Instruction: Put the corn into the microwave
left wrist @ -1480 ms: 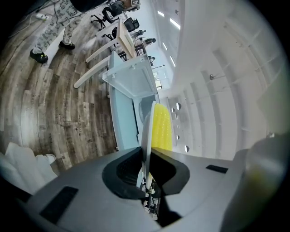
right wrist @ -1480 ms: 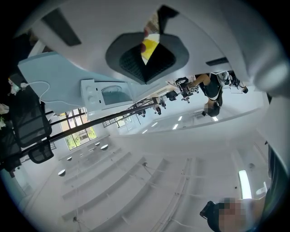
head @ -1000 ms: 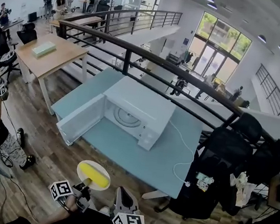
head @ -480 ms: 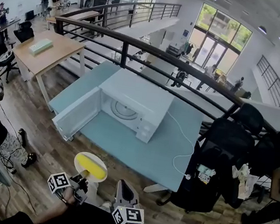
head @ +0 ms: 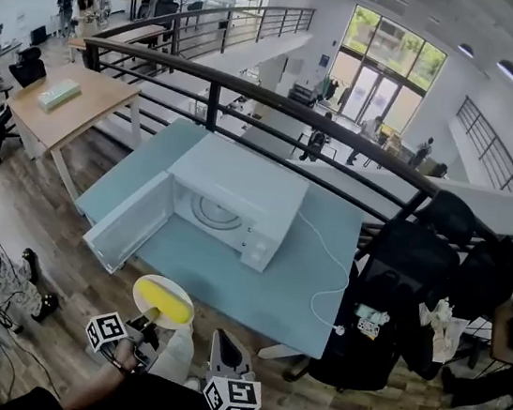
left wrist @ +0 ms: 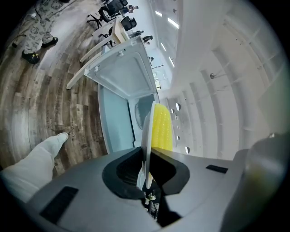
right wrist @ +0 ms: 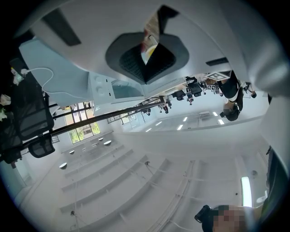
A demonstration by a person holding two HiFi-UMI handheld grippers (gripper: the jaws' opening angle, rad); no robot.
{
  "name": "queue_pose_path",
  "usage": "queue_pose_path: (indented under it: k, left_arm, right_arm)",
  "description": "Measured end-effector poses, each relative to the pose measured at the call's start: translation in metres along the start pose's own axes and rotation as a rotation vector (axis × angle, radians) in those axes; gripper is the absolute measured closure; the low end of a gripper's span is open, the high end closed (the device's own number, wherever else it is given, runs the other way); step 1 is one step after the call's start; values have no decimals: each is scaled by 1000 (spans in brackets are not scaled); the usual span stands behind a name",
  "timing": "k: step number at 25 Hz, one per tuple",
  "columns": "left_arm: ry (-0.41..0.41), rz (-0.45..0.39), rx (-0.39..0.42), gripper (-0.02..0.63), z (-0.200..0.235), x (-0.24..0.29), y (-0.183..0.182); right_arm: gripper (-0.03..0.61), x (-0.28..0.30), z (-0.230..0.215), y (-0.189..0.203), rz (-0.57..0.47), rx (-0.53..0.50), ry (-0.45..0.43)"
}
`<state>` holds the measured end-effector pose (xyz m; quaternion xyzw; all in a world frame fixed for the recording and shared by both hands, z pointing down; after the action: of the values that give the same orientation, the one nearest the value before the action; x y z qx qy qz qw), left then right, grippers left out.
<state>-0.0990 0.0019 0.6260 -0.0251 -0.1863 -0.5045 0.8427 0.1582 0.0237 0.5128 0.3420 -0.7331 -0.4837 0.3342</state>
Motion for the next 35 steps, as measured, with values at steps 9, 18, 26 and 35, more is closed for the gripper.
queue_pose_path:
  k: [9, 18, 26, 35]
  left_arm:
    - [-17, 36, -20, 586, 0, 53, -18]
    - [-35, 47, -45, 584, -8, 110, -37]
    - [-37, 45, -36, 585, -14, 148, -69]
    - [-40, 71, -38, 584, -15, 198, -100]
  right_arm:
    - [569, 43, -23, -3, 57, 13, 24]
    - [569, 83, -55, -22, 58, 34, 54]
    - [569, 119, -54, -38, 64, 10, 54]
    - [569, 158, -60, -57, 69, -5, 95]
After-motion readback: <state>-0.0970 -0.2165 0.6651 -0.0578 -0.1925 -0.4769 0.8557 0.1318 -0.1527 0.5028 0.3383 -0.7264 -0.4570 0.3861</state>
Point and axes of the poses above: the fingertips, and each gripper's own axes: x forward along the fingers, z to its left, y out of its underside, the point moved 8 cm from there along -x, backward along the fingers, and after that the axes turned 3 degrees about -y, right-handed, at the moved point
